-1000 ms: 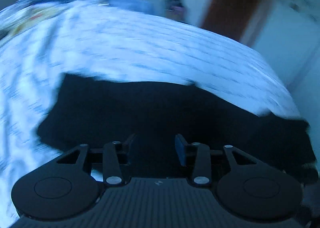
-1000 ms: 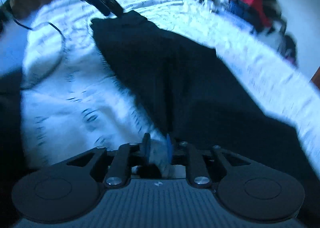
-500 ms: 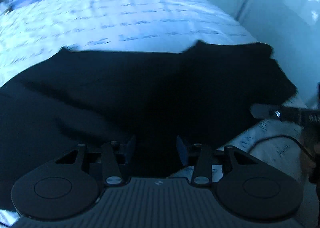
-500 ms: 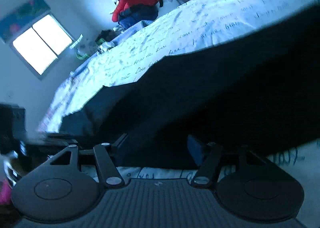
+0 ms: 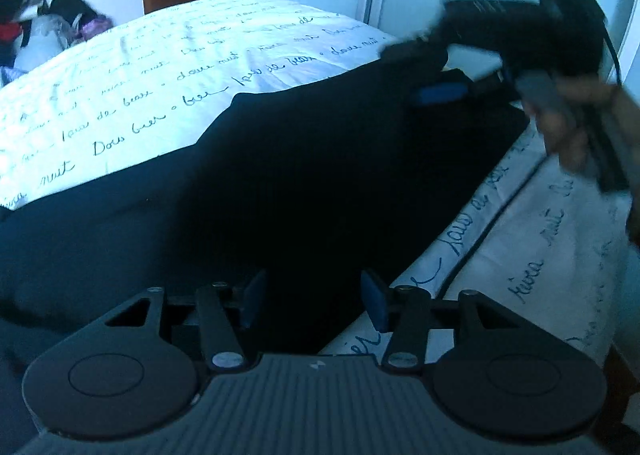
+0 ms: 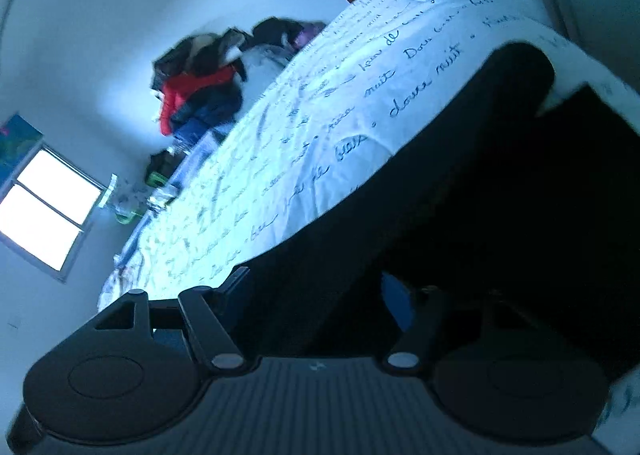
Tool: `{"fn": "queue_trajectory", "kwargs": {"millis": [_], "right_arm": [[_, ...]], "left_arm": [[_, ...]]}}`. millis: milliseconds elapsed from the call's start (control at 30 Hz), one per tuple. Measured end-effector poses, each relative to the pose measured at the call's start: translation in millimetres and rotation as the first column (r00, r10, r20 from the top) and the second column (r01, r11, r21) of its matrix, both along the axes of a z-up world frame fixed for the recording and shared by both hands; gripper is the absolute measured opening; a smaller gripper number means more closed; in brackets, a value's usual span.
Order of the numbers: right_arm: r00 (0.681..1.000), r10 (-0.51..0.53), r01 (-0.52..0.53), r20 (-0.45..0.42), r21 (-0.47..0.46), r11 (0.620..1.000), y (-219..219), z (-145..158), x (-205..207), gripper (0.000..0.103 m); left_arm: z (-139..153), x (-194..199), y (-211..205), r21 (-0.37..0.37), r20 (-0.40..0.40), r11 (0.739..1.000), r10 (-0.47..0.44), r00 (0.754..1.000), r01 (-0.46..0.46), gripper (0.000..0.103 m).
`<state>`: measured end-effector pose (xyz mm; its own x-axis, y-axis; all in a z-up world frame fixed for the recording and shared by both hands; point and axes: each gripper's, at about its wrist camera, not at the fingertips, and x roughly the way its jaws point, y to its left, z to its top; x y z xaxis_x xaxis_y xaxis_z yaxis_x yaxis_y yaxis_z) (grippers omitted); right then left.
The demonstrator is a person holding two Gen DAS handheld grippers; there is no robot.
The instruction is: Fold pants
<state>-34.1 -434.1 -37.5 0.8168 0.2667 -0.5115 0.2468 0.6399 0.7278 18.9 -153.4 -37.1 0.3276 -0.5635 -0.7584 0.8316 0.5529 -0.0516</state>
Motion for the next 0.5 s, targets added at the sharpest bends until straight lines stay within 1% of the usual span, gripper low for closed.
{"fn": "queue_trajectory", "kwargs": {"millis": [67, 133, 200, 267, 333, 367, 433, 500], "right_arm": [[0.999, 0.040, -0.040, -0.010, -0.026, 0.999, -2.8, 5.8, 15.3, 0.072], [0.998, 0.050, -0.052, -0.042, -0.052, 0.997, 1.5, 14.3, 38.7, 0.072], [0.995, 0.094, -0.098, -0.042, -0.088, 0.991, 8.4, 24.0, 58.6, 0.072], [0.994, 0.095, -0.100, -0.048, -0.112, 0.989, 9.4, 30.7, 80.1, 0.072], [0.994, 0.104, -0.108, -0.036, -0.142, 0.984, 6.7, 31.0, 98.1, 0.072], [0.995, 0.102, -0.104, -0.022, -0.152, 0.983, 5.5, 29.5, 102.5, 0.072], [0.996, 0.091, -0.092, -0.012, -0.142, 0.986, 0.8, 21.0, 107.0, 0.072], [0.998, 0.058, -0.058, -0.007, -0.127, 0.990, -3.6, 16.7, 100.3, 0.072]], "left_arm": [[-1.7, 0.5, -0.6, -0.003, 0.002, 1.000, 0.005, 1.000, -0.005, 0.053], [-1.0, 3.5, 1.4, -0.010, -0.007, 1.000, 0.021, 1.000, -0.021, 0.051], [-1.0, 6.5, 2.7, -0.015, -0.019, 0.999, 0.043, 0.999, -0.043, 0.045], [-1.5, 10.8, 3.7, -0.023, -0.035, 0.998, 0.061, 0.998, -0.061, 0.042], [-1.7, 14.3, 4.4, -0.029, -0.046, 0.996, 0.078, 0.996, -0.080, 0.037], [-1.5, 15.7, 4.7, -0.032, -0.050, 0.996, 0.086, 0.995, -0.087, 0.035], [0.3, 18.4, 5.3, -0.038, -0.060, 0.994, 0.100, 0.993, -0.102, 0.031], [0.7, 22.9, 5.9, -0.047, -0.076, 0.992, 0.116, 0.990, -0.119, 0.027]]}}
